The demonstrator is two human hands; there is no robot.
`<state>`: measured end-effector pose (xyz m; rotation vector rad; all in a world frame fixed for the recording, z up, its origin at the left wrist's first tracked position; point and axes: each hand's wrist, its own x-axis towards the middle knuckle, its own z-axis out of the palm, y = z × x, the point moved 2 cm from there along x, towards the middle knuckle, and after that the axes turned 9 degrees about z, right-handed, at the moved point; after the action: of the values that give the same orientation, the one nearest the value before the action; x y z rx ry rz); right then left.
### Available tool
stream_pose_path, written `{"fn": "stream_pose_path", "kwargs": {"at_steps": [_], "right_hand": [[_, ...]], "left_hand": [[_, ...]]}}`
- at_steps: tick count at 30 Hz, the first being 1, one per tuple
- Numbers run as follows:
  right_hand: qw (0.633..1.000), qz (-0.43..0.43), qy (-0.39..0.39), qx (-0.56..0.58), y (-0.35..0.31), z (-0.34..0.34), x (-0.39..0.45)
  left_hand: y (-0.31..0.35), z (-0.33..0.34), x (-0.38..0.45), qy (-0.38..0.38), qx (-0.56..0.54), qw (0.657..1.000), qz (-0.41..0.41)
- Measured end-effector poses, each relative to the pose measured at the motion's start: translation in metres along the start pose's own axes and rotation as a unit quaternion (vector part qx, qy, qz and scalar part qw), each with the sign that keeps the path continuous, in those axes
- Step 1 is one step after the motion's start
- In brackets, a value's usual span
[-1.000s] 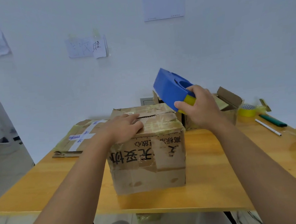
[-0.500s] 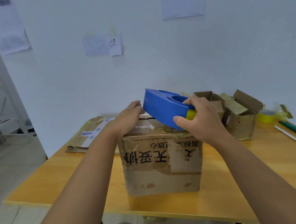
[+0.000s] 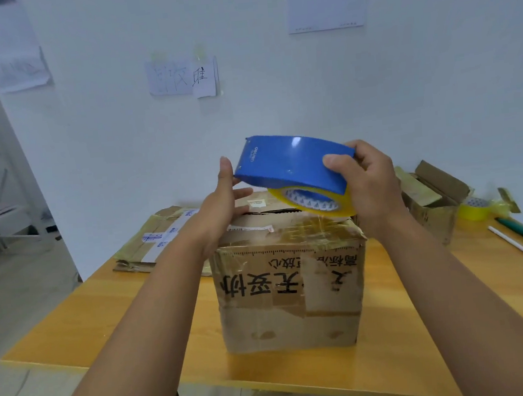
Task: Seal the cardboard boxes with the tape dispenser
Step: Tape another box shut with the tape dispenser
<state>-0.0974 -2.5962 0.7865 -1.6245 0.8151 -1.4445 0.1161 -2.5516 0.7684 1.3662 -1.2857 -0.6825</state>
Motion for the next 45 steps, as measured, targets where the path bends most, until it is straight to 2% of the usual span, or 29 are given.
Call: {"fn": "stream_pose_path", "kwargs": {"at_steps": [3,7,13,18,22,29,35,39,45], "right_hand": [[0.996,0.041,-0.017,0.073,-0.001,0.001,0.01],[0.989,0.074,-0.001,0.128,0.005,0.005,0.024],[0.992,0.103,-0.023,0.072,0.019,0.012,0.024],[0.991,0.078,-0.1,0.045,0.019,0.008,0.018],[0.991,0.066,-0.096,0.064,0.021,0.008,0.019],[0.987,0.068,-0.105,0.101,0.024,0.007,0.022],[0.99,0.042,-0.109,0.08,0.019,0.009,0.022],[0.993,0.01,-0.104,0.061,0.015,0.01,0.025],[0.994,-0.035,-0.104,0.028,0.006,0.01,0.033]], "left_hand": [[0.001,-0.001,-0.002,0.003,-0.016,1.0,0.008],[0.0,0.002,-0.003,-0.027,-0.017,0.999,0.016],[-0.004,0.0,0.0,0.004,-0.063,0.998,0.003],[-0.01,-0.006,0.009,0.08,-0.172,0.982,-0.007],[-0.014,-0.012,0.012,0.058,-0.195,0.979,-0.015],[-0.01,-0.021,0.018,0.063,-0.22,0.973,-0.038],[-0.01,-0.027,0.022,0.059,-0.214,0.975,-0.035],[-0.01,-0.031,0.026,0.063,-0.254,0.962,-0.073],[-0.008,-0.038,0.037,0.035,-0.263,0.961,-0.077]]}}
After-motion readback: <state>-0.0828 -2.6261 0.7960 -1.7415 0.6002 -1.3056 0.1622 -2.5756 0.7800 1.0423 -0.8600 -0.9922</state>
